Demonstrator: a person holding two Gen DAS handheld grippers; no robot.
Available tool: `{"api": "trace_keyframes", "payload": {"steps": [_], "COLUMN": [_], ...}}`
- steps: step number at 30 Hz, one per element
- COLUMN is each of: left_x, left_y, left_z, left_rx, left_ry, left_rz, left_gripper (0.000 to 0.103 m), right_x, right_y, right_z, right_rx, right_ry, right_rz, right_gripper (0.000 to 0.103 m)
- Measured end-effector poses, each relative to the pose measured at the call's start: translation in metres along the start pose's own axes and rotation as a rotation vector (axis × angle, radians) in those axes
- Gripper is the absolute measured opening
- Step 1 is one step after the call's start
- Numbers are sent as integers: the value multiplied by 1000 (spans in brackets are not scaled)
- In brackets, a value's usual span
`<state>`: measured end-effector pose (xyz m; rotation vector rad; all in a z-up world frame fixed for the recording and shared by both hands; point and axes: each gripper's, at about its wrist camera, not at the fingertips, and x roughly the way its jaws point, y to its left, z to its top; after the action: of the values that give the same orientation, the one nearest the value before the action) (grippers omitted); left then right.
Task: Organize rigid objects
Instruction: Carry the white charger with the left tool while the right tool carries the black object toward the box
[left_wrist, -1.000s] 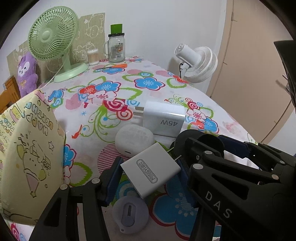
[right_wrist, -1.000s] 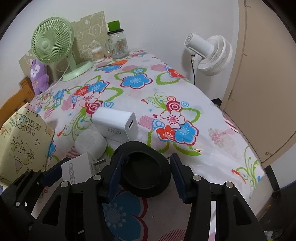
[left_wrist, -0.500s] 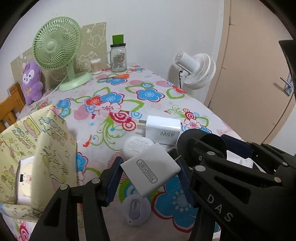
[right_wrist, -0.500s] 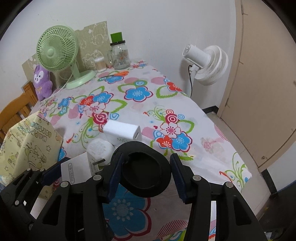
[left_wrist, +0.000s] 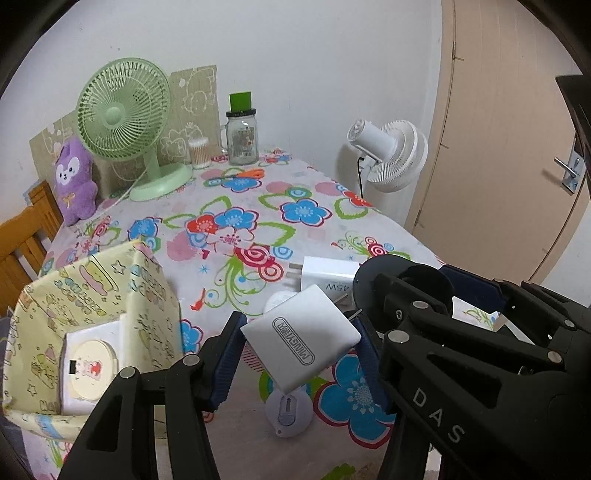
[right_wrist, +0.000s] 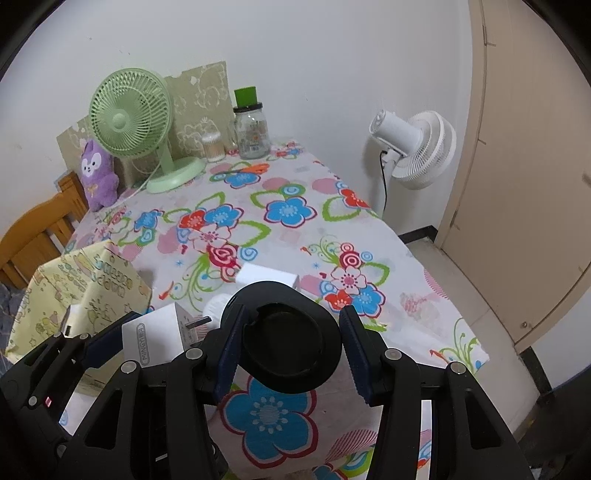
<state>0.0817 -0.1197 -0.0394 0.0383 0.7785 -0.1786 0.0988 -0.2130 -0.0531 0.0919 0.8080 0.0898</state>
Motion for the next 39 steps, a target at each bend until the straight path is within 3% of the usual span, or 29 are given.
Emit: {"api": "trace_keyframes", "payload": {"steps": [16,39], "left_x": [-23,-43], "left_y": [12,63], "left_z": [13,14], "left_rx": [35,8], "left_ry": [-23,-47], "left_rz": [0,55], "left_gripper": [61,61], "right_x": [-22,-29], "right_y": [21,81], "right_z": [14,27], "right_rx": [-15,-89], "right_ry": [-27,-41], "right_rz": [2,30], "right_gripper": [54,54]}}
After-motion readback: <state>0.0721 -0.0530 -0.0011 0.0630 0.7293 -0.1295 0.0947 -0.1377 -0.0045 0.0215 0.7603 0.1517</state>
